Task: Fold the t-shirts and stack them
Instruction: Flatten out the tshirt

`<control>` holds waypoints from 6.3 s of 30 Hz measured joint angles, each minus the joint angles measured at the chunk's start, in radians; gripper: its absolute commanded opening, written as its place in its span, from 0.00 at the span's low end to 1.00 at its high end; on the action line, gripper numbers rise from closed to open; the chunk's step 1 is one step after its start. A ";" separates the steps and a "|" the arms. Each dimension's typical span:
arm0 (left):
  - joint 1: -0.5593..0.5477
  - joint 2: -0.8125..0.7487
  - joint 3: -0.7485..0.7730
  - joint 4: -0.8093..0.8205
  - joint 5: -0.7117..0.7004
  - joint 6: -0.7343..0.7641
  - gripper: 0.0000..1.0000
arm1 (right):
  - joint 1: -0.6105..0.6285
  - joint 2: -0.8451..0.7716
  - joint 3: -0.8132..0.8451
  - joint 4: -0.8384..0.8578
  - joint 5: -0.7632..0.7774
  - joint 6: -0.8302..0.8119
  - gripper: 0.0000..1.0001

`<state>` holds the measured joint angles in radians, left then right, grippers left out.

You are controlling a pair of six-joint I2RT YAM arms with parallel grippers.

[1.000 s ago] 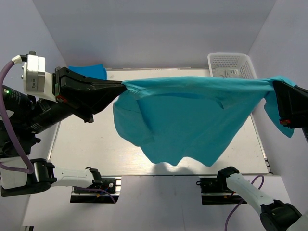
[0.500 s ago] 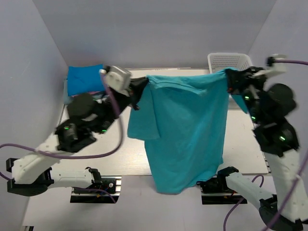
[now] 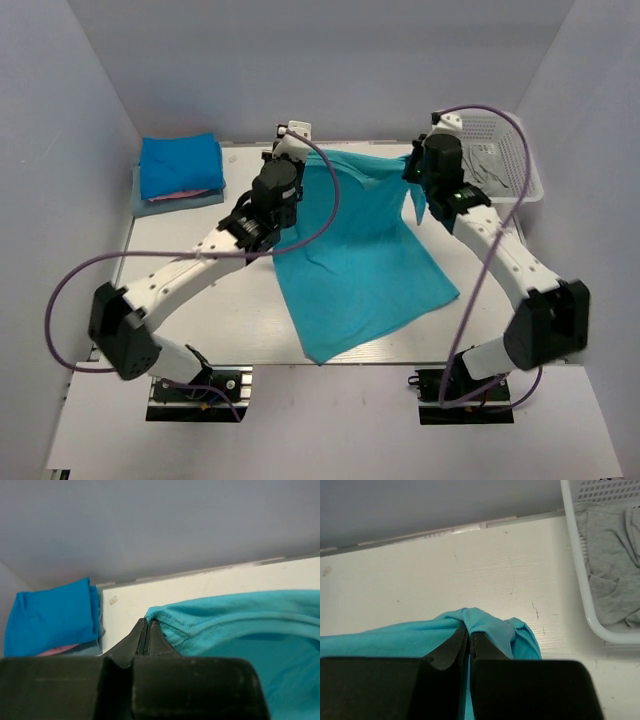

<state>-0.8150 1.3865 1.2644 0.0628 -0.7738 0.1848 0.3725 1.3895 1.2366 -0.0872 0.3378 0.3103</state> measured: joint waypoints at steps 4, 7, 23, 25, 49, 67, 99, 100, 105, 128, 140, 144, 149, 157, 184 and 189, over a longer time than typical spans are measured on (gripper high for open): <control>0.129 0.174 0.022 0.026 0.051 -0.058 0.00 | -0.006 0.179 0.072 0.038 -0.006 -0.002 0.00; 0.214 0.347 0.083 0.019 0.095 -0.101 0.00 | -0.015 0.332 0.179 0.057 -0.023 -0.004 0.00; 0.472 0.990 0.899 -0.360 0.218 -0.269 1.00 | -0.038 0.924 0.716 -0.001 -0.147 -0.080 0.90; 0.465 0.931 0.814 -0.357 0.280 -0.279 1.00 | -0.037 0.807 0.552 0.003 -0.164 -0.082 0.90; 0.458 0.749 0.208 -0.275 0.542 -0.466 1.00 | -0.012 -0.040 -0.552 -0.114 -0.393 0.234 0.90; 0.451 -0.122 -0.668 -0.680 0.441 -1.093 1.00 | -0.016 0.428 -0.135 -0.111 -0.149 0.199 0.90; 0.438 0.062 -0.507 -0.421 0.742 -0.858 1.00 | 0.041 -0.153 -0.660 -0.228 -0.386 0.214 0.90; 0.438 0.072 -0.515 -0.409 0.748 -0.861 1.00 | 0.039 -0.172 -0.681 -0.228 -0.388 0.218 0.90; 0.414 0.069 -0.551 -0.343 0.754 -0.881 1.00 | 0.007 -0.150 -0.679 -0.192 -0.395 0.237 0.90; 0.125 0.029 -0.351 -0.608 0.565 -0.924 1.00 | -0.276 -0.137 -0.511 -0.250 -0.382 0.110 0.90; 0.207 0.473 0.074 -0.736 0.217 -0.834 1.00 | -0.145 -0.101 -0.481 -0.208 -0.549 0.004 0.90; 0.261 0.545 0.106 -0.742 0.206 -0.789 0.91 | -0.135 -0.039 -0.482 -0.199 -0.542 0.008 0.90; 0.326 0.594 0.127 -0.727 0.225 -0.742 0.74 | -0.134 0.026 -0.482 -0.200 -0.511 0.021 0.90; 0.381 0.620 0.141 -0.686 0.293 -0.708 0.12 | -0.134 0.039 -0.482 -0.203 -0.451 0.028 0.90; 0.702 0.613 0.159 -0.558 0.404 -0.275 0.25 | -0.134 0.085 -0.465 -0.256 -0.353 0.053 0.90; 0.756 0.654 0.178 -0.588 0.427 -0.278 0.59 | -0.134 0.085 -0.464 -0.263 -0.325 0.053 0.90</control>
<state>-0.0593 2.0407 1.4425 -0.5255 -0.3470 -0.0937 0.2390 1.4746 0.7727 -0.3500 0.0132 0.3630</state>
